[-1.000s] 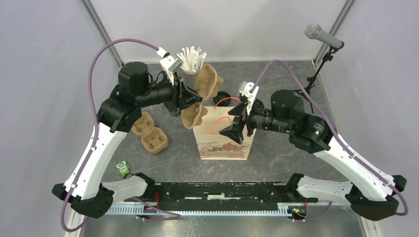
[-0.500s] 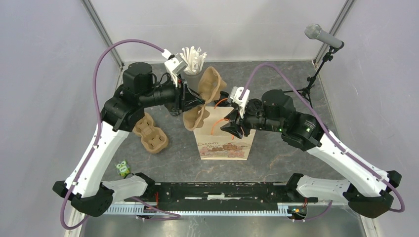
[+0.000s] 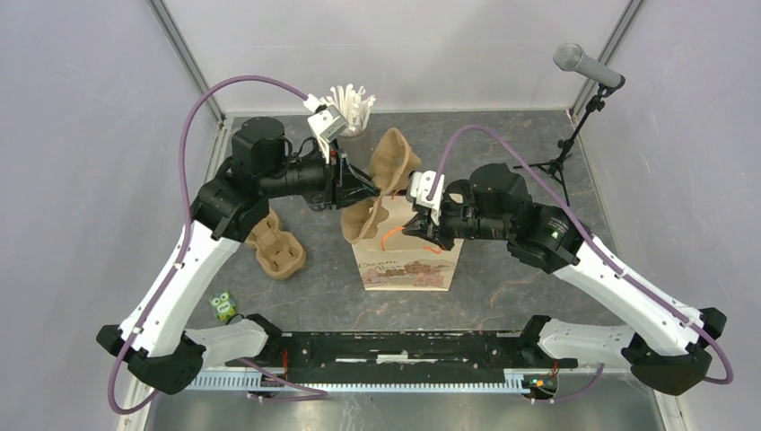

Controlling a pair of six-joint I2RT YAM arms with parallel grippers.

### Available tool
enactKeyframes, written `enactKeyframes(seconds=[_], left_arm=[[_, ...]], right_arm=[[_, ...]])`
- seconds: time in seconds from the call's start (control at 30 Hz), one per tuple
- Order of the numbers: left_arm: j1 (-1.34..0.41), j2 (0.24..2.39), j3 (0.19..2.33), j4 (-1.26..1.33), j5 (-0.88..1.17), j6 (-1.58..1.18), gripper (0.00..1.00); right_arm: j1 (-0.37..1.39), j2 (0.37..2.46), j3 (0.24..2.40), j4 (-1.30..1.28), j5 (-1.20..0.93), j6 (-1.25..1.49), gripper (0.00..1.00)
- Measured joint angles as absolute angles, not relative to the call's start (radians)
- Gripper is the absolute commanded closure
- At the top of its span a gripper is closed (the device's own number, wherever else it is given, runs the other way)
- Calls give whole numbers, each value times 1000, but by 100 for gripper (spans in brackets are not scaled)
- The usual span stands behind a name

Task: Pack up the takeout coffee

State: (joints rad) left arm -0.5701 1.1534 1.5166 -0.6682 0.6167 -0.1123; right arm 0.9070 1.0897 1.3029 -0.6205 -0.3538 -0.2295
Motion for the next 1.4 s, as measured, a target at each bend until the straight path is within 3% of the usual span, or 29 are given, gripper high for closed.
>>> enactKeyframes(seconds=[0.57,1.4], left_arm=[[-603,1124,1345,-366,690,-269,68],[-693,1100,1249,-461,607,-202,70]], right_arm=[[907,949,1202,-557,-543,-481,100],[907,915,1145,-537,-569,-553,100]])
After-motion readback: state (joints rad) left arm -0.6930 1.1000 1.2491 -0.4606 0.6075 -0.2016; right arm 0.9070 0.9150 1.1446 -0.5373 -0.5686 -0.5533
